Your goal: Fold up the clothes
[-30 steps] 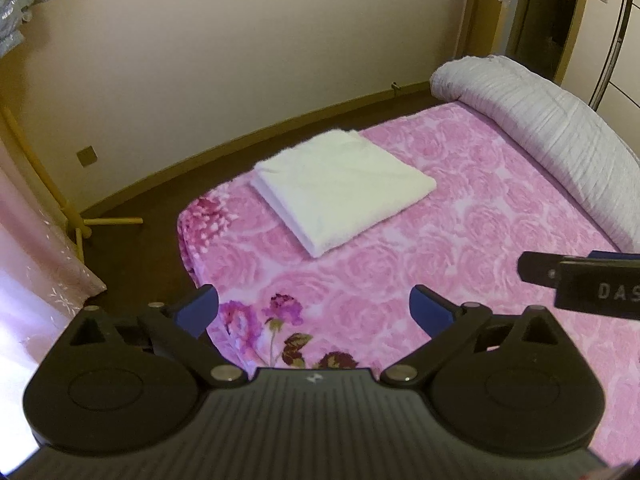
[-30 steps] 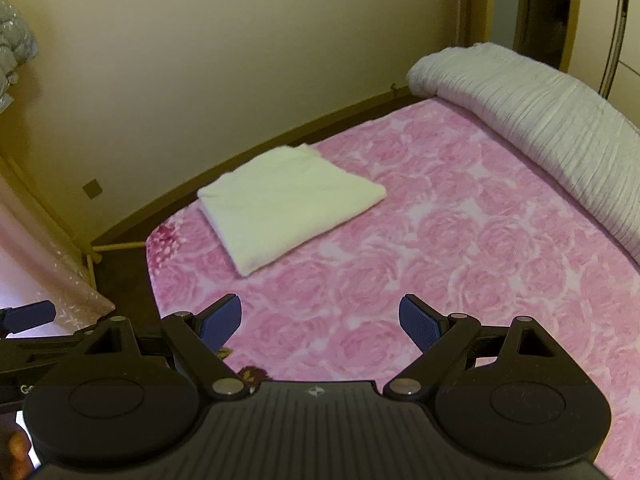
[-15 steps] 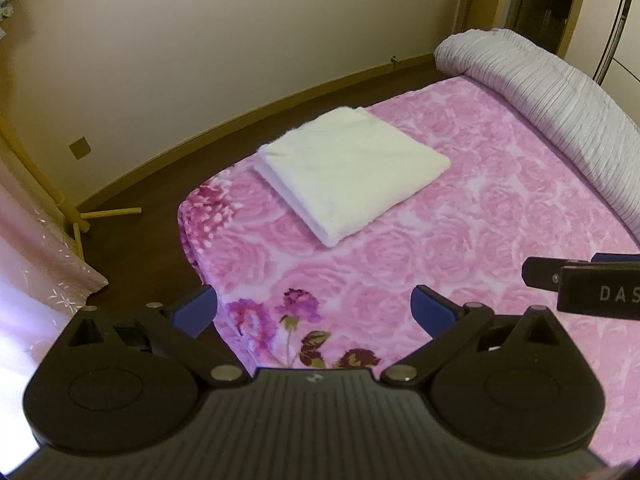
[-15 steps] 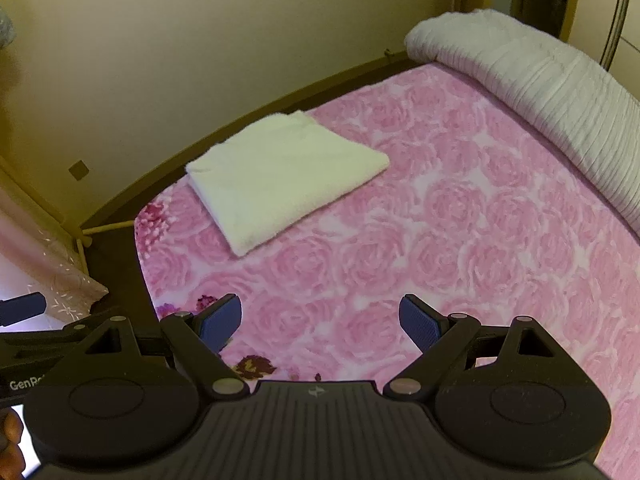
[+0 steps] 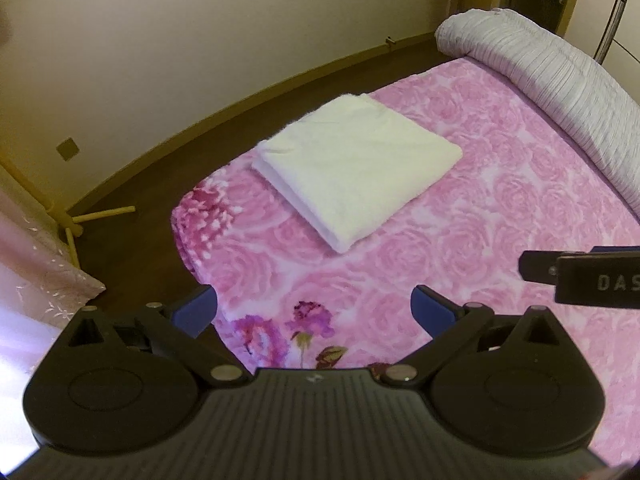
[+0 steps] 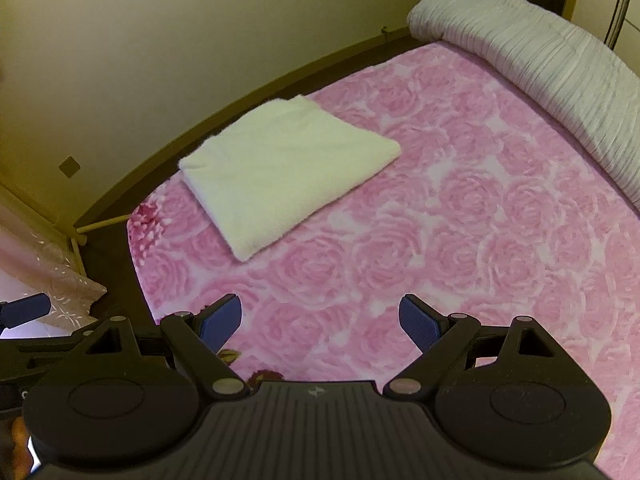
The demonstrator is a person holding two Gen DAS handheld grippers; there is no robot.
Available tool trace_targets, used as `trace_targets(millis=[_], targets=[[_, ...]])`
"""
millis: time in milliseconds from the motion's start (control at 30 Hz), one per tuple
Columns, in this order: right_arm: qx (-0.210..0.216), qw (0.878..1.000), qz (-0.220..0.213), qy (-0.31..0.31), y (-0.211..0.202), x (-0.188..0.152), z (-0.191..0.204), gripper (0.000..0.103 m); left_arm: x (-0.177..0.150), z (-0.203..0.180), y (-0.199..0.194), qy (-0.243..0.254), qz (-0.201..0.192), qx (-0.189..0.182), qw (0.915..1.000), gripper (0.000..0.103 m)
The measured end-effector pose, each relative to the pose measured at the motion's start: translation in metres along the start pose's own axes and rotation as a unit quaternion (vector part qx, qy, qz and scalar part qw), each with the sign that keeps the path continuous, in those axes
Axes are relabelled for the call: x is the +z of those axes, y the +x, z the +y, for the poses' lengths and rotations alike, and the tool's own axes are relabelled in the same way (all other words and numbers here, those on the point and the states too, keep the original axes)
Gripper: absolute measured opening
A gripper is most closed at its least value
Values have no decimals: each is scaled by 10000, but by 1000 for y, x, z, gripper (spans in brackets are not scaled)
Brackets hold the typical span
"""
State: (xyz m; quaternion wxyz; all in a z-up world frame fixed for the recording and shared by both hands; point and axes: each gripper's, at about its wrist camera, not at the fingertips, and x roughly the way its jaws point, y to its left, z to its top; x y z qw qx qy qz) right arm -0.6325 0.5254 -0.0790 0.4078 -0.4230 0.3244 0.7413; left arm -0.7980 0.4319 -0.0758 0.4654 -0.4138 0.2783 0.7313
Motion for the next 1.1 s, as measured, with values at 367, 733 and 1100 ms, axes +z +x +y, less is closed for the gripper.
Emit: trace_targets(millis=[367, 733, 1100], targets=[[-13, 9997, 224, 26, 24, 24, 14, 89, 28, 8, 24, 159, 218, -62, 9996, 102], [-132, 9990, 369, 199, 40, 43, 11, 89, 55, 6, 50, 415, 375, 93, 9984, 102], [-203, 9983, 445, 312, 52, 56, 7, 89, 73, 6, 62, 567, 246, 266, 9977, 102]])
